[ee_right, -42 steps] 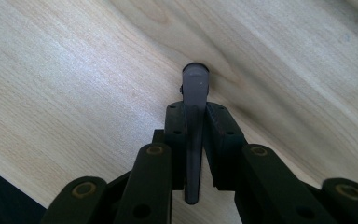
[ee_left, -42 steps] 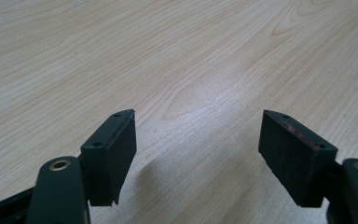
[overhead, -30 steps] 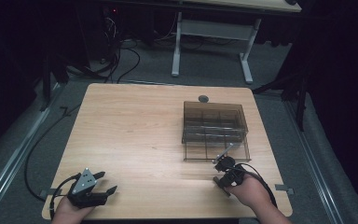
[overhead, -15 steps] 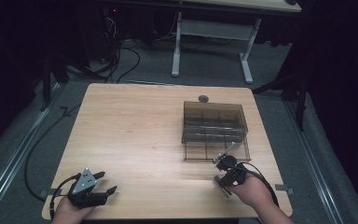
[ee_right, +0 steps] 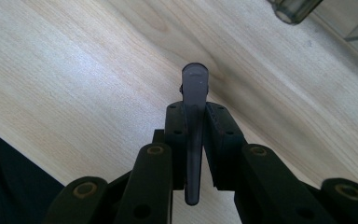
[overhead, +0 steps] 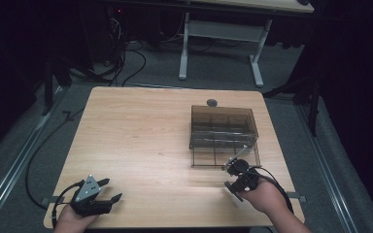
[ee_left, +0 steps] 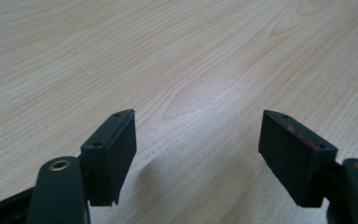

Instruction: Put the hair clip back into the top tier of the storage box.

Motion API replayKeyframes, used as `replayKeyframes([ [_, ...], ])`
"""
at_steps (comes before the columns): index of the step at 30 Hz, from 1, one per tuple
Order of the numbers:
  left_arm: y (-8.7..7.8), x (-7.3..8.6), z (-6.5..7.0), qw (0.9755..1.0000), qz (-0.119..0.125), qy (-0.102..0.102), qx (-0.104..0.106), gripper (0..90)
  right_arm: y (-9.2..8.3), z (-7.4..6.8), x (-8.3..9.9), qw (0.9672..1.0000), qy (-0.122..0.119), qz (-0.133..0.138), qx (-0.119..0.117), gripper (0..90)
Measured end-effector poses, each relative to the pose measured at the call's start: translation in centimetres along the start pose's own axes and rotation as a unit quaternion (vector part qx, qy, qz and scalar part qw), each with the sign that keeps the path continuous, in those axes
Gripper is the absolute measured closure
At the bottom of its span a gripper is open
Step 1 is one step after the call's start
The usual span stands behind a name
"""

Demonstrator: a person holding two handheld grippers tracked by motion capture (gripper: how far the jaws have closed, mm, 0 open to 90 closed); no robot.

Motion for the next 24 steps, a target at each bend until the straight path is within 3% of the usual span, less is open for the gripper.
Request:
replayKeyframes([
  [19,0.0,0.0,0.0,1.0,0.0,0.0,0.0,27.9,-2.5,0.3,0.0,1.0,0.005,-0.002,0.003,79.8],
  [24,0.0,0.0,0.0,1.0,-0.001,0.0,0.0,27.9,-3.1,0.6,-0.1,1.0,-0.007,0.001,0.006,79.8],
])
Point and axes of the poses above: each handheld gripper's, and its own axes: y roughly forward along the jaws, x roughly out of its underside, z roughly to its right, the point moved 5 cm from there along y, roughly forward along the jaws, and after that the axes turned 4 degrees about x, right-handed, at the moved point
